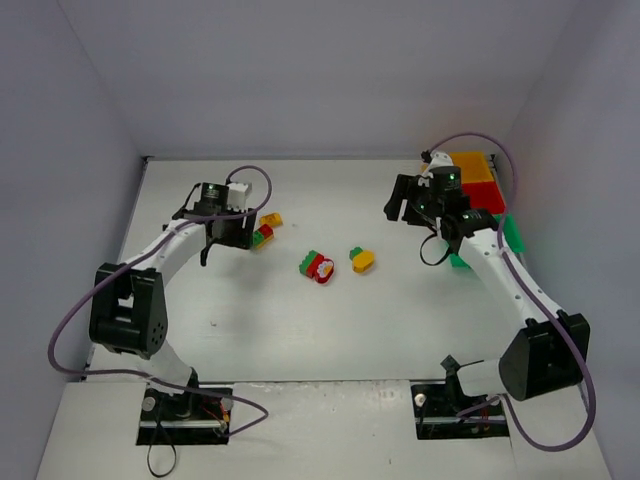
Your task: Sort the legos into containers by color
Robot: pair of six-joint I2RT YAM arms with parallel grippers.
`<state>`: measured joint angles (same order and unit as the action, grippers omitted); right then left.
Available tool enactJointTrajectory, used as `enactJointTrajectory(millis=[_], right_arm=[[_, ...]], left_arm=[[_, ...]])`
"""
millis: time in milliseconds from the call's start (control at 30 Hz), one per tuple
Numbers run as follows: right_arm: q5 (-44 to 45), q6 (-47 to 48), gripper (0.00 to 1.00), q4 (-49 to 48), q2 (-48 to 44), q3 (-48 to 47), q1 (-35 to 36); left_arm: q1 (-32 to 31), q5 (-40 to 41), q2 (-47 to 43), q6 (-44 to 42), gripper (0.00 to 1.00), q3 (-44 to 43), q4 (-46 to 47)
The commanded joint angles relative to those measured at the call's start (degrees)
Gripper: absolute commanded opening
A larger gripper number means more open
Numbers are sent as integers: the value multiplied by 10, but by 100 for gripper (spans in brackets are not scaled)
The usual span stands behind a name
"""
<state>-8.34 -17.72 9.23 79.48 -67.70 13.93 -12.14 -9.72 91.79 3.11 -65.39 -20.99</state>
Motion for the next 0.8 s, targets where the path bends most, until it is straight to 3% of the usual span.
enactJointTrajectory(millis=[0,167,500,767], right_arm=[[-30,10,67,-17,-71,29,4],[-39,14,68,-15,-125,64,4],[-39,23,68,-10,-140,82,4],[-34,32,68,-9,-122,81,4]], left_arm=[[34,-67,20,-50,60,-38,82],[40,-64,96,-86,58,-90,56],[40,-39,165,-103,54,-132,28],[40,-32,193,-89,42,-147,24]])
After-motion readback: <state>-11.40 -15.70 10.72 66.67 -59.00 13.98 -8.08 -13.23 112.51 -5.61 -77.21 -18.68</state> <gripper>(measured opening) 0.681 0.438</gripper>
